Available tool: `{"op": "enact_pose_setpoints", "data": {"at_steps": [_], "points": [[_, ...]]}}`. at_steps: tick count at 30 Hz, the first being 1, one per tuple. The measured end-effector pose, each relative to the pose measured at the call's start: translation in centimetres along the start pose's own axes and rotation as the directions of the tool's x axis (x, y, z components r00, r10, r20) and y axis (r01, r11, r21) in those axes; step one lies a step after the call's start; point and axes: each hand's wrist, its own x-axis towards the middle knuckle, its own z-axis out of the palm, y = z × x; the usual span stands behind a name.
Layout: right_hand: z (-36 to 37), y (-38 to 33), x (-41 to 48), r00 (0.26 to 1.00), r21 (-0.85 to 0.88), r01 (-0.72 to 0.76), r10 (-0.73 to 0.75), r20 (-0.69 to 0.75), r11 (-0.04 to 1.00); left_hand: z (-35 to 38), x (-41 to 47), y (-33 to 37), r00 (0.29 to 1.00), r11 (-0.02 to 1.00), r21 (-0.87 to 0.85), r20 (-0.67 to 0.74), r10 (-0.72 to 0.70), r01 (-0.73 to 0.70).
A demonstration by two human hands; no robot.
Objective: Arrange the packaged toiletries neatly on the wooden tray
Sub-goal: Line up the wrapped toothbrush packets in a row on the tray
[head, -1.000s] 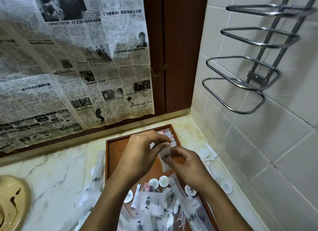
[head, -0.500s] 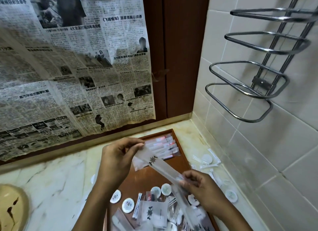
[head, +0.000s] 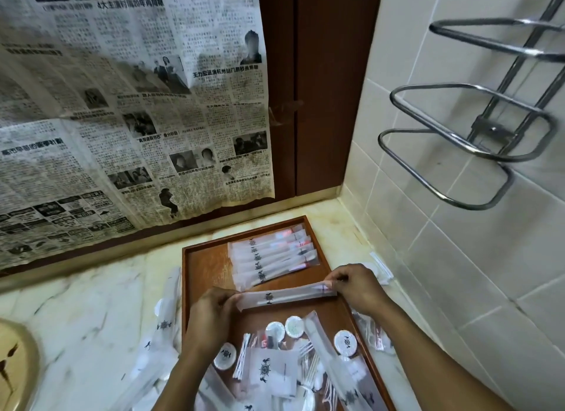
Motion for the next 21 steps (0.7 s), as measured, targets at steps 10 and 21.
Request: {"op": "enact_pose_setpoints", "data": {"at_steps": [10, 21], "points": [[3.1, -0.3, 5.1, 0.986, -0.324, 0.077, -0.121, -0.116, 0.943, 1.7, 1.8, -2.8, 0.992, 0.99, -0.06, -0.004, -0.129, 0.129], [2.8, -0.7, 7.2, 0.981, -0.272, 0.082, -0.126, -0.15, 0.959, 2.3, 3.5, -3.7, 0.981, 0.971, -0.15, -0.023, -0.194, 0.188]]}}
